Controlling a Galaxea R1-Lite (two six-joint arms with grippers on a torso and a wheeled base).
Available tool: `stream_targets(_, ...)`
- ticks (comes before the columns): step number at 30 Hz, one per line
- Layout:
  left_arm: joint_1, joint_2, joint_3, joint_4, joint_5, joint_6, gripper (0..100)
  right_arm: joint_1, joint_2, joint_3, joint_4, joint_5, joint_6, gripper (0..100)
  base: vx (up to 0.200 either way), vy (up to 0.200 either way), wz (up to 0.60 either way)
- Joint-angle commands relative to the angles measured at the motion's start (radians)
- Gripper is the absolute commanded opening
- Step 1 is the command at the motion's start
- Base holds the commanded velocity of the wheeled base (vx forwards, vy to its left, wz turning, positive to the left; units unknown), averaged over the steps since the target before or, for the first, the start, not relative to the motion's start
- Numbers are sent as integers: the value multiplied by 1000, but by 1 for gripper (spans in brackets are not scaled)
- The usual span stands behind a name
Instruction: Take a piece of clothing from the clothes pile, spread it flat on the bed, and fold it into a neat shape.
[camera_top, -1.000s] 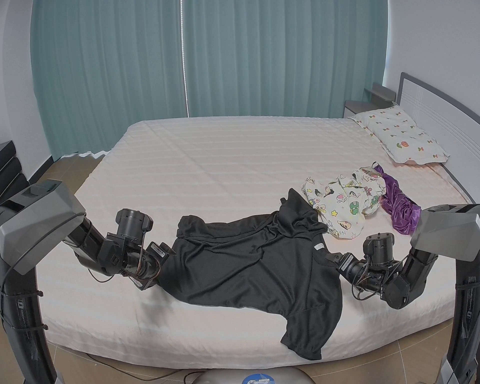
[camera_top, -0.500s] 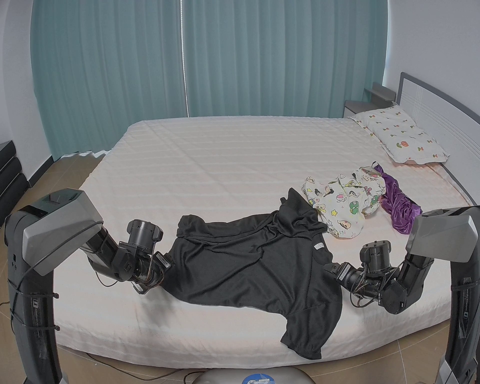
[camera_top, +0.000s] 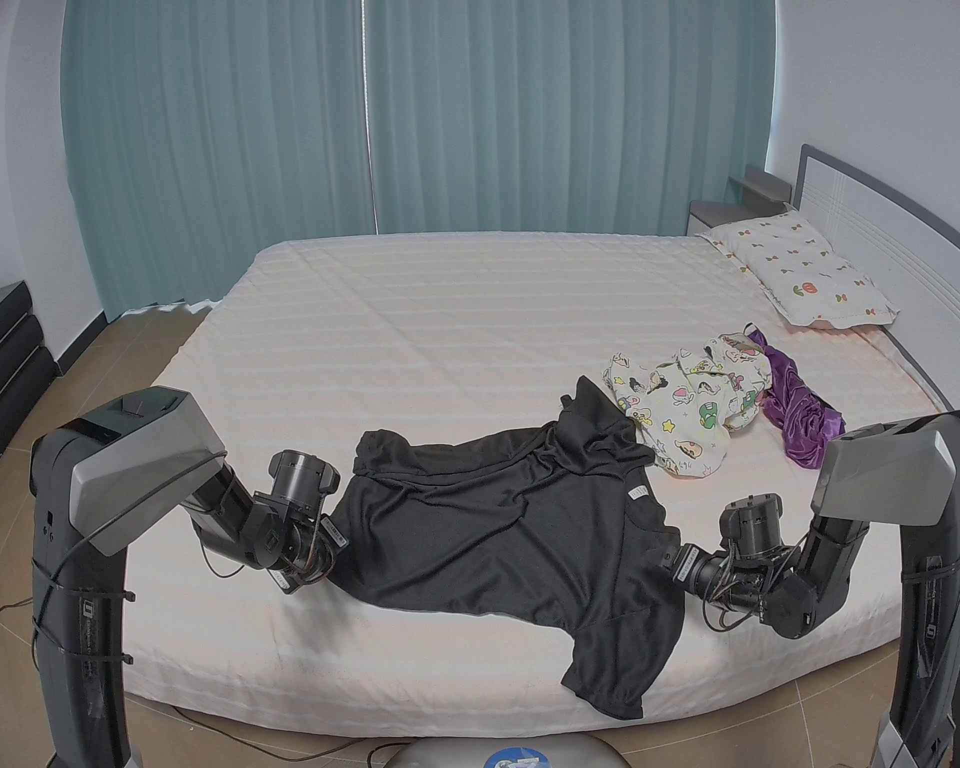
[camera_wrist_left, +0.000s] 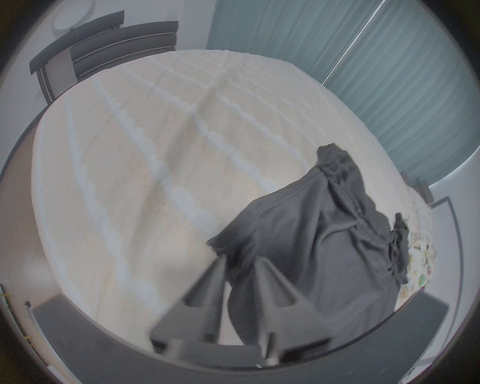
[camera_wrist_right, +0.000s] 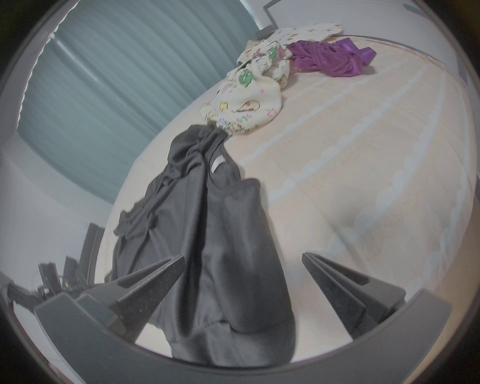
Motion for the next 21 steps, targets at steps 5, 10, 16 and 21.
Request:
stream_targets(5,27,-83,70,114,7,19,0,1,-4,82,-3,37,-72,100,0,0,0)
stream_targets(10,24,-85,73,175,7,46,0,0,-4,105,-1,65,-111,100,0,0,0)
stream_targets(16,27,-89,71,209,7,56,0,5,26,77,-1,80,-113,0,0,0,0)
stream_targets(21,27,-91,73,210,3,59,0,8,40,63,-1,77,-116,0,0,0,0)
